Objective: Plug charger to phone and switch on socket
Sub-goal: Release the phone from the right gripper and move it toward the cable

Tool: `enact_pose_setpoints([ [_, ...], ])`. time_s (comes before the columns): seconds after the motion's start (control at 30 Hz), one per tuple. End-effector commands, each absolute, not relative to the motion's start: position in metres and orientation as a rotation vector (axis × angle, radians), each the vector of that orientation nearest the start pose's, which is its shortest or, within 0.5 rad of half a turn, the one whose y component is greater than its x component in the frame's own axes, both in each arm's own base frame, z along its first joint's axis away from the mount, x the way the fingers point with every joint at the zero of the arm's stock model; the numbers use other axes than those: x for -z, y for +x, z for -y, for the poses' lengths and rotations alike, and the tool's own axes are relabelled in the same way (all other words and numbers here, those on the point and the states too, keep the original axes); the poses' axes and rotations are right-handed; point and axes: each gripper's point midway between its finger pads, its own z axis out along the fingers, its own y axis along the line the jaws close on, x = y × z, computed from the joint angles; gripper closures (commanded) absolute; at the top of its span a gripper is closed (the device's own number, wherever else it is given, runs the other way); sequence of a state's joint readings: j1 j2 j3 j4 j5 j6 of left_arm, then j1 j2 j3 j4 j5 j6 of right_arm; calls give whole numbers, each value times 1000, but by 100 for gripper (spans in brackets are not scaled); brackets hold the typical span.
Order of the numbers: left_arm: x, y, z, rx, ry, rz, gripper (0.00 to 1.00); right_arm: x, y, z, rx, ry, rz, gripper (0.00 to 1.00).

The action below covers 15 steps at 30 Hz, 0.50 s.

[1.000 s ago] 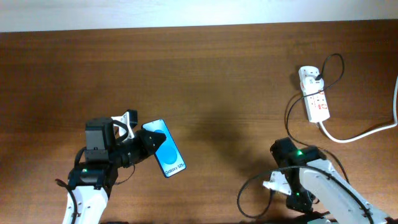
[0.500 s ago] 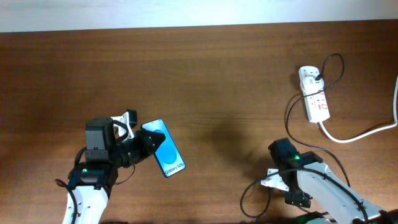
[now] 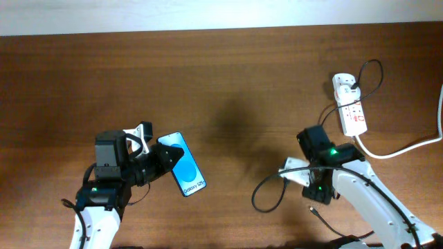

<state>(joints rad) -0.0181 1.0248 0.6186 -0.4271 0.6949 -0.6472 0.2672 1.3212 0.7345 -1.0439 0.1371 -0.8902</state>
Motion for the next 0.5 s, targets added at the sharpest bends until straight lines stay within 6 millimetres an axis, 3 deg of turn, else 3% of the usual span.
enact_pose_setpoints([
  [0.0,-152,270,116,1148,-395,-2396,90,-34,149,-31,104,-1897,-2720,39],
  [0.17,-150,271,113,1125,-406,-2396,86,-20,111,-19,48,-1984,-2816,37],
  [0.33,-150,272,113,1117,-409,-2396,84,-9,106,-15,47,-1965,-2922,36],
  [0.4,-150,272,113,1117,-409,-2396,84,-6,104,-14,42,-1952,-2965,47],
  [0.47,-150,272,113,1117,-410,-2396,83,1,108,-22,-4,-1926,-2948,51],
])
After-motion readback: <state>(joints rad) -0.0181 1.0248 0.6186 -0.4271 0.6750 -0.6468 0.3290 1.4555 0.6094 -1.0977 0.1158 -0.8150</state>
